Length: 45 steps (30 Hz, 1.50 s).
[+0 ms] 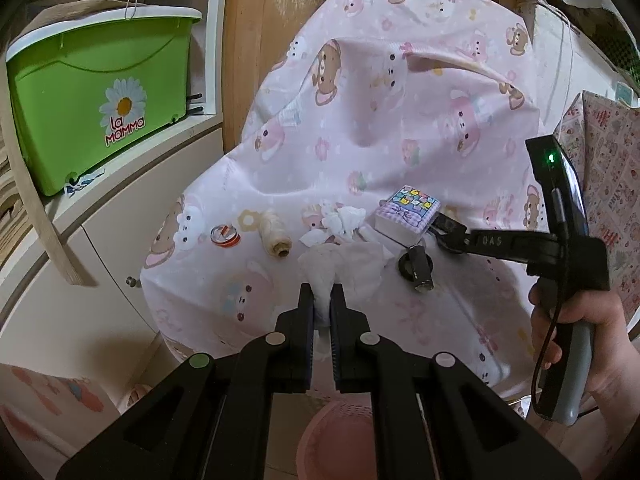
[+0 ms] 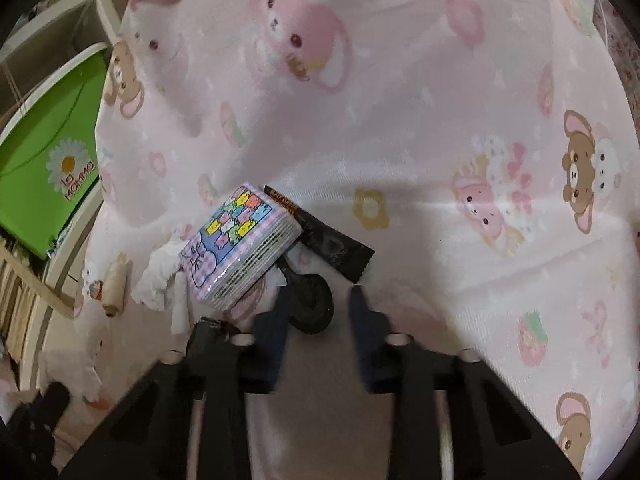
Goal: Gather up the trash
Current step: 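Lift the tissue with the left gripper while the right gripper grasps the black clip, then carry tissue and clip down over the pink wastebasket with both grippers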
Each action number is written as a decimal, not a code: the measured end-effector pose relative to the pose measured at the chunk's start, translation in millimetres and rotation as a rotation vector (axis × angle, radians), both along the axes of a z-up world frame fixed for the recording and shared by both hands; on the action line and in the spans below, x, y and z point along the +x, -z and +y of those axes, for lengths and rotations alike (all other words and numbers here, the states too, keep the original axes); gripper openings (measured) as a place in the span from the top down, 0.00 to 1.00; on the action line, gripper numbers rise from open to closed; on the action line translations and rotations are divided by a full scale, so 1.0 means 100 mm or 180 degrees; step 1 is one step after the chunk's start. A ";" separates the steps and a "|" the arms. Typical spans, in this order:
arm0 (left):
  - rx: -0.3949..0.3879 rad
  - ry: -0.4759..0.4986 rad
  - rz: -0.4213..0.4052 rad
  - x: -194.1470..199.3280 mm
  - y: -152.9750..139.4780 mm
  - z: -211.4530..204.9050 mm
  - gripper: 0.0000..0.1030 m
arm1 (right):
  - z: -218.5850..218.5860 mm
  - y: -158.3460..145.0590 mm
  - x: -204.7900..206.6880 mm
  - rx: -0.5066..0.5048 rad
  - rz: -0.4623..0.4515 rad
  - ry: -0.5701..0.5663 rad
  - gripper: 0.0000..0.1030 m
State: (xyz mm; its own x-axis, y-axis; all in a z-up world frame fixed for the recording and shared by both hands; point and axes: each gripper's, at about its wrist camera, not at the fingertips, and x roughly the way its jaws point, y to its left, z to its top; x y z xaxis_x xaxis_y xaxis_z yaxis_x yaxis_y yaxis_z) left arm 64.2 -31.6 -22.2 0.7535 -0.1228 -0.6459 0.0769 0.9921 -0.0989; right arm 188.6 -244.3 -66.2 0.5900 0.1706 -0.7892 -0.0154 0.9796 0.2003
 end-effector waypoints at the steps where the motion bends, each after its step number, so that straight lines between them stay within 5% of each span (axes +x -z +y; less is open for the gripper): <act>1: -0.0008 0.0000 0.0007 0.00 0.00 0.00 0.93 | 0.00 0.01 -0.01 -0.0006 0.0024 -0.0010 0.94; 19: 0.0047 0.0016 -0.0137 -0.12 -0.12 0.02 0.93 | -0.52 -0.62 -0.73 -0.0248 -0.0722 0.0313 0.97; 28: -0.0132 0.0210 -0.0001 -0.26 -0.23 0.02 0.93 | -0.43 -0.82 -1.16 -0.0466 -0.0854 0.0124 0.97; 32: -0.0018 0.0229 -0.0090 -0.32 -0.28 -0.01 0.93 | -0.30 -0.96 -1.36 -0.0571 -0.0983 -0.0039 0.97; 45: 0.0146 0.0306 -0.0014 -0.39 -0.29 -0.07 0.93 | -0.01 -0.76 -1.86 -0.0391 -0.0619 -0.0571 0.96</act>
State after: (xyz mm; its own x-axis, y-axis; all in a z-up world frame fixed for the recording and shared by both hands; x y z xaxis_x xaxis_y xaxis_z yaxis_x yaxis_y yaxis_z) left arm 24.9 -38.6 6.4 0.7424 -0.1651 -0.6493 0.1723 0.9836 -0.0530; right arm 2.7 -245.3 9.3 0.7012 0.1960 -0.6855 -0.2171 0.9745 0.0566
